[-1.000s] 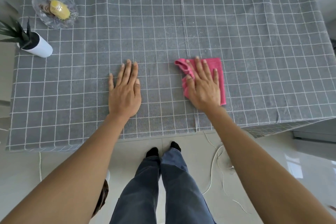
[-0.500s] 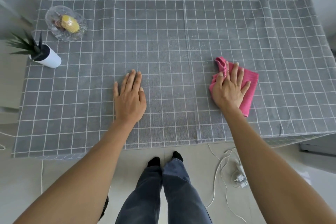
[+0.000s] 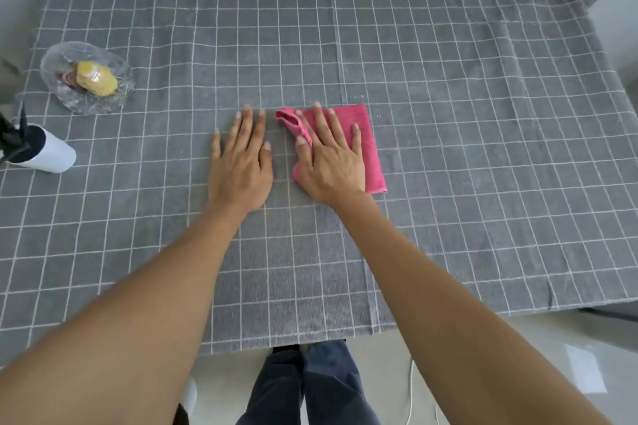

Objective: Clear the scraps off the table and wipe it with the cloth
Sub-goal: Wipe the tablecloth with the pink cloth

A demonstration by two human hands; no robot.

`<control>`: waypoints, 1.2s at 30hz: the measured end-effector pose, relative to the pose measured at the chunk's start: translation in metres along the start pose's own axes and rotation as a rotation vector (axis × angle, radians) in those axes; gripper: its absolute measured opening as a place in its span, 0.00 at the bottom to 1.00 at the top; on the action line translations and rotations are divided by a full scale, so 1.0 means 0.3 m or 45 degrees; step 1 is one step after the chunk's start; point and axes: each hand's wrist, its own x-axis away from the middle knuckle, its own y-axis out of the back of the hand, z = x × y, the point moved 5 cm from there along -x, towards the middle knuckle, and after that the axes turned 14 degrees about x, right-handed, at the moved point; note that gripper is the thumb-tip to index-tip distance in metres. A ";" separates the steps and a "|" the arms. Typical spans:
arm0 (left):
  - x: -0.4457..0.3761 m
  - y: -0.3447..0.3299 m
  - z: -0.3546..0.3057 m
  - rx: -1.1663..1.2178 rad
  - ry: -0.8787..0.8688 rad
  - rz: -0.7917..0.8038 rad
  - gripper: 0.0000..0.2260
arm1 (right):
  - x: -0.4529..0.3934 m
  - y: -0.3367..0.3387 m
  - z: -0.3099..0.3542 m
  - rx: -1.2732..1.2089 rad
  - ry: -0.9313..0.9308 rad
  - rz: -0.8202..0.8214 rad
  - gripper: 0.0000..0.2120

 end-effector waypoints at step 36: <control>-0.001 0.001 0.008 -0.015 0.033 0.037 0.24 | -0.036 0.054 -0.482 0.047 -0.492 0.066 0.26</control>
